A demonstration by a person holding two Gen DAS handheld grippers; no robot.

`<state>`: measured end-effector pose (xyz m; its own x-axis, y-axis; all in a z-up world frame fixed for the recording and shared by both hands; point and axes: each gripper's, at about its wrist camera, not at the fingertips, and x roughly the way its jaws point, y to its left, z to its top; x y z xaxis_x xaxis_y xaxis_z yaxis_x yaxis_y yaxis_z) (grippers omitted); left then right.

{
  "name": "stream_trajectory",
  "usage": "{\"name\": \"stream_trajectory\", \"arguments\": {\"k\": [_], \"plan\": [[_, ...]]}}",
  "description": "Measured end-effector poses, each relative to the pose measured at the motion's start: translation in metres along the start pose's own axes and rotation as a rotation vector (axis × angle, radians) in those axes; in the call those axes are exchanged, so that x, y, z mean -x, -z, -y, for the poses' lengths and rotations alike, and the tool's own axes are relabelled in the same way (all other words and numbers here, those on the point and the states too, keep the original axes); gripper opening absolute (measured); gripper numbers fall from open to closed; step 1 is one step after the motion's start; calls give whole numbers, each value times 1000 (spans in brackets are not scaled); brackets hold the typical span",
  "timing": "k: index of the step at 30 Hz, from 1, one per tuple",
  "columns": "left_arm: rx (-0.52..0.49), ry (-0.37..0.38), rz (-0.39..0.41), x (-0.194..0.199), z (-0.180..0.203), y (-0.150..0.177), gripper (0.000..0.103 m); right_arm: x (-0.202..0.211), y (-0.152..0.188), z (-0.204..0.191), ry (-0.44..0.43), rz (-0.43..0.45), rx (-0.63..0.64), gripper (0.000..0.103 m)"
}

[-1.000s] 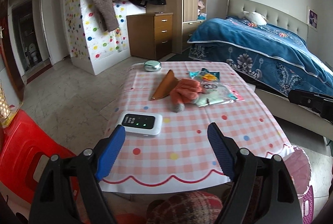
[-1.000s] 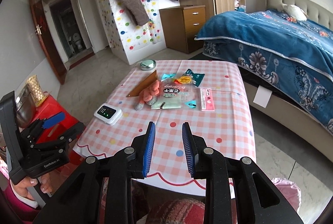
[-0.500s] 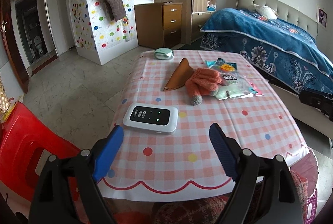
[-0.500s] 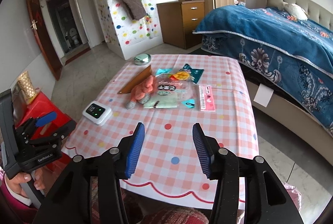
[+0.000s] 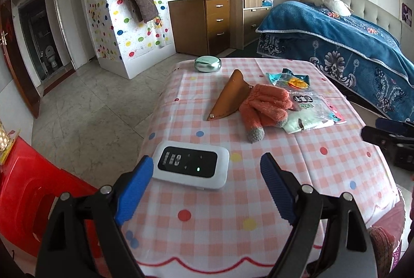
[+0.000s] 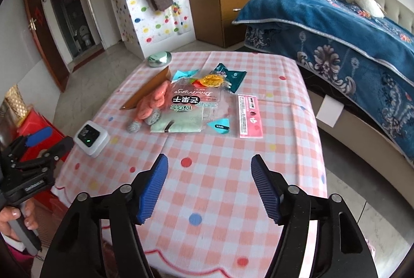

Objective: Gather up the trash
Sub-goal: 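Grasp the clear snack bag with the right gripper and lift it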

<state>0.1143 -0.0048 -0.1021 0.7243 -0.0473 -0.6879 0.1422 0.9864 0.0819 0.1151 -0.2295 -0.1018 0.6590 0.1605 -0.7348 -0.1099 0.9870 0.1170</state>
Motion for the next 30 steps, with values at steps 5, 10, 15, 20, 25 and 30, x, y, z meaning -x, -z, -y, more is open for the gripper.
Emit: {"name": "stream_trajectory", "arguments": {"k": [5,10,15,20,25,30], "plan": [[-7,-9,-6,-15,1,-9,82,-25,-14,-11,-13,-7,40,84],[-7,-7,-7,-25,1,-16,82,-55,-27,-31,10,-22,107,87],[-1,-4,-19,-32,-1,-14,82,-85,-35,-49,74,-49,196,87],[10,-1,-34,-36,-5,-10,82,-102,-41,-51,87,-71,173,85],[13,-2,-33,-32,-6,-7,82,-99,-42,-53,65,-79,170,59],[15,-2,-24,-22,-7,-4,82,-78,-40,-49,70,-31,160,35]]}}
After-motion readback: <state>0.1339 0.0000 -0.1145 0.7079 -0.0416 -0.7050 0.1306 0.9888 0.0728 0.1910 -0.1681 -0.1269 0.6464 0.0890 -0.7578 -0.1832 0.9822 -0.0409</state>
